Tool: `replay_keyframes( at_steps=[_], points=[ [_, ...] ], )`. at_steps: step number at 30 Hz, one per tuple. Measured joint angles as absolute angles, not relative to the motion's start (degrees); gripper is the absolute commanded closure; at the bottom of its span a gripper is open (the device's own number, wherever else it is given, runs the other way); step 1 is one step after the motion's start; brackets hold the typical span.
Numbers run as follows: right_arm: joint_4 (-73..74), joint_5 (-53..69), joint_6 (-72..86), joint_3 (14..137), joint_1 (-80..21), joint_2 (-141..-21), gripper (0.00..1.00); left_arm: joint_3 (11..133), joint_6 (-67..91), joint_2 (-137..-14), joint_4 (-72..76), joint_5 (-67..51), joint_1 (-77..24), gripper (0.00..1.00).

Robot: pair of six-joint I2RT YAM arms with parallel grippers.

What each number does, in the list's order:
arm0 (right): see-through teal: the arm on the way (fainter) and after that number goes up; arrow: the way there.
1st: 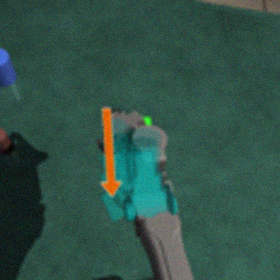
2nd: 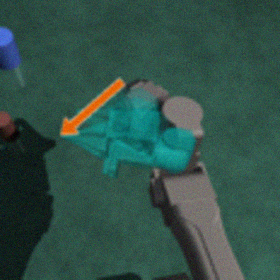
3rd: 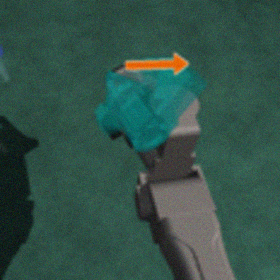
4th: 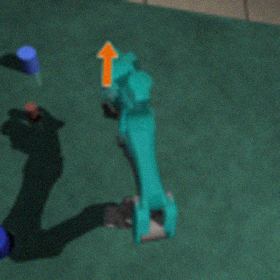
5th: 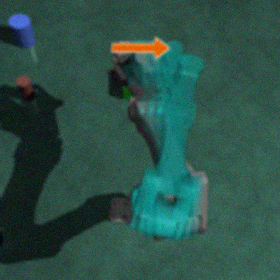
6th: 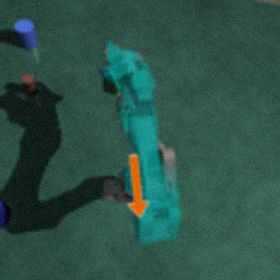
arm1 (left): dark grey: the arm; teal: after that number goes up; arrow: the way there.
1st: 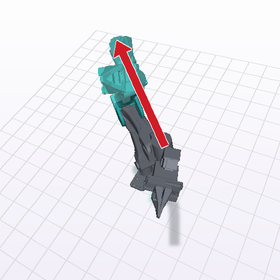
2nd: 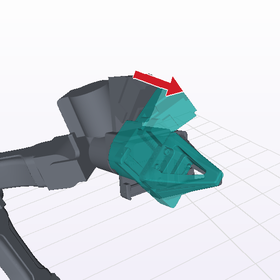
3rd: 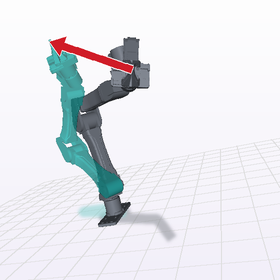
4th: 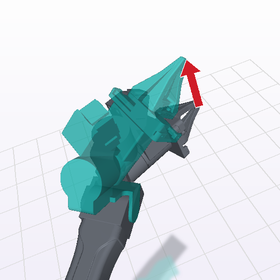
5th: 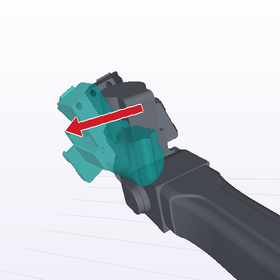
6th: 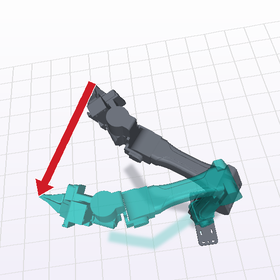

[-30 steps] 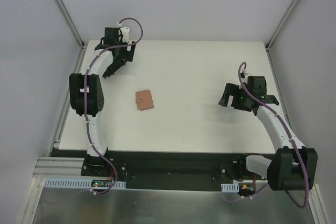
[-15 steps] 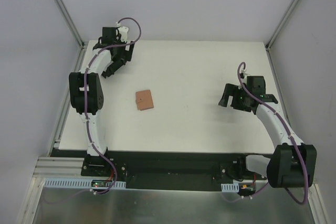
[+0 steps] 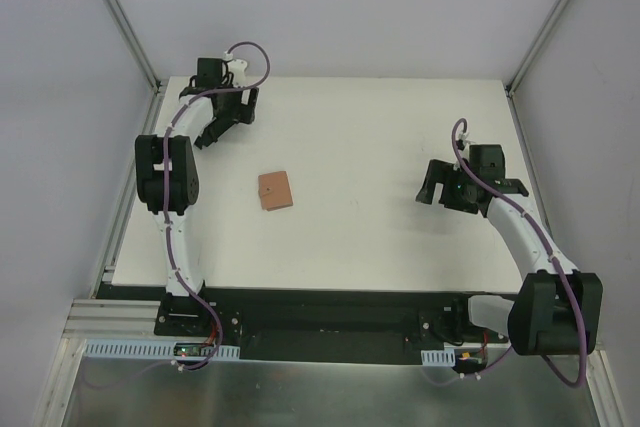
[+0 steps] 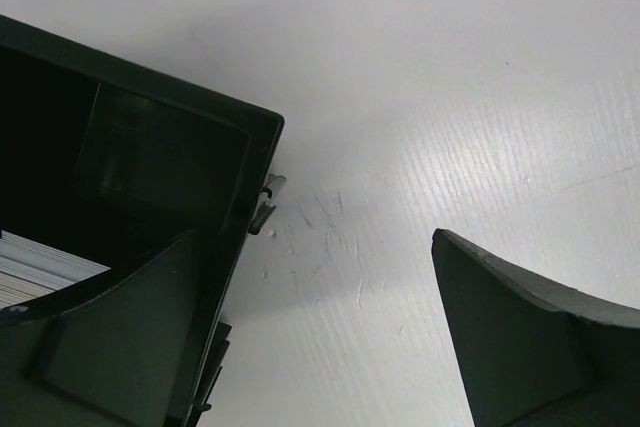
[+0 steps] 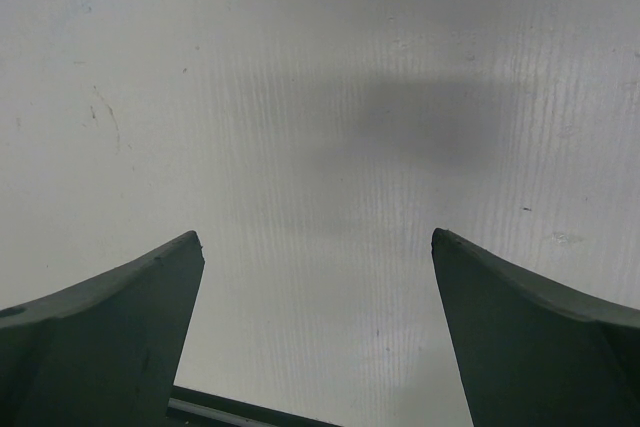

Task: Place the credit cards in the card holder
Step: Move the storage box to the center of the board.

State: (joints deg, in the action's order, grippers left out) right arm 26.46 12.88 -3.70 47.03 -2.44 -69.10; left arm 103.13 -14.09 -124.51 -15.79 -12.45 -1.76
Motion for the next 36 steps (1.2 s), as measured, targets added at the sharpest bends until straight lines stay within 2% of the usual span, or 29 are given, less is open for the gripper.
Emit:
replay_keyframes(
  at_steps=[19, 36],
  points=[
    [26.5, 12.9, -3.7, 47.4, -2.4, -69.8, 0.01, 99.3, -12.0, -123.9, -17.0, -23.5, -1.3, 0.14],
    [27.1, 12.9, -3.7, 47.4, -2.3, -66.2, 0.00, 93.8, -6.4, -118.7, -17.8, -25.6, -6.8, 0.15]
  ],
)
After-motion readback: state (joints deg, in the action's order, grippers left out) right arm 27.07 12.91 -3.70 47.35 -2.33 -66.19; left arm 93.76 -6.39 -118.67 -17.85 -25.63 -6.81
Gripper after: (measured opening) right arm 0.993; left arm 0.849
